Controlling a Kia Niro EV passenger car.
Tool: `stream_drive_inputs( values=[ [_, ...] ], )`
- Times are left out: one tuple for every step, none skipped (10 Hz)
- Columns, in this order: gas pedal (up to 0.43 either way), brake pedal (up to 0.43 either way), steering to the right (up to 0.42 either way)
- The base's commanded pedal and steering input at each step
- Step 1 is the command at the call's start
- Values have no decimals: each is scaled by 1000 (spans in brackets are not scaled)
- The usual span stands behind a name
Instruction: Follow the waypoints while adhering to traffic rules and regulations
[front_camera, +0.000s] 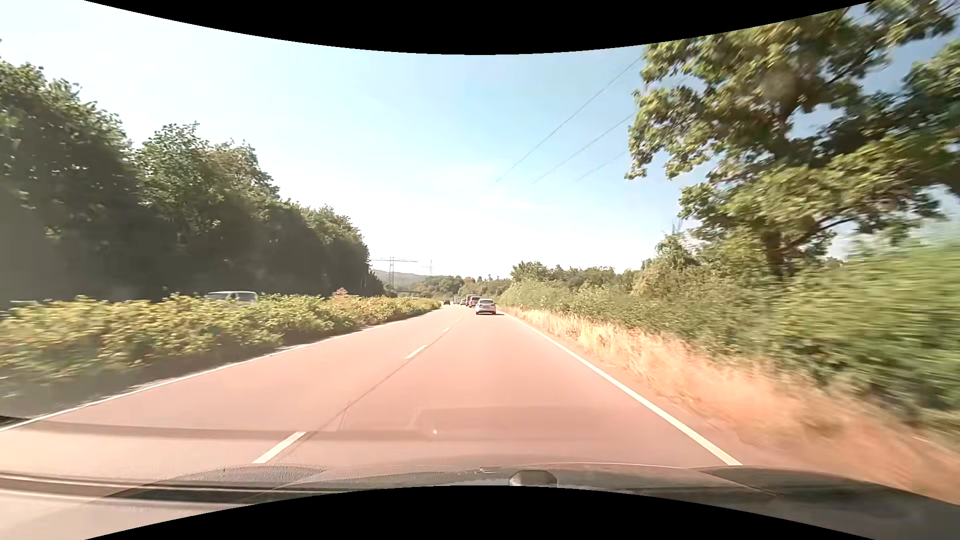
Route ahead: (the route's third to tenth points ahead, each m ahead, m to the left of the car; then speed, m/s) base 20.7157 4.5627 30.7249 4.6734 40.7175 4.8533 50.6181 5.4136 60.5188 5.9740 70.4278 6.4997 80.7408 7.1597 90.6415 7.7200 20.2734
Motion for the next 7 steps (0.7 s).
stream_drive_inputs(
  values=[
    [130, 0, -2],
    [130, 0, -2],
    [130, 0, -2],
    [130, 0, -2],
    [130, 0, -3],
    [130, 0, -3],
    [130, 0, -3]
  ],
)
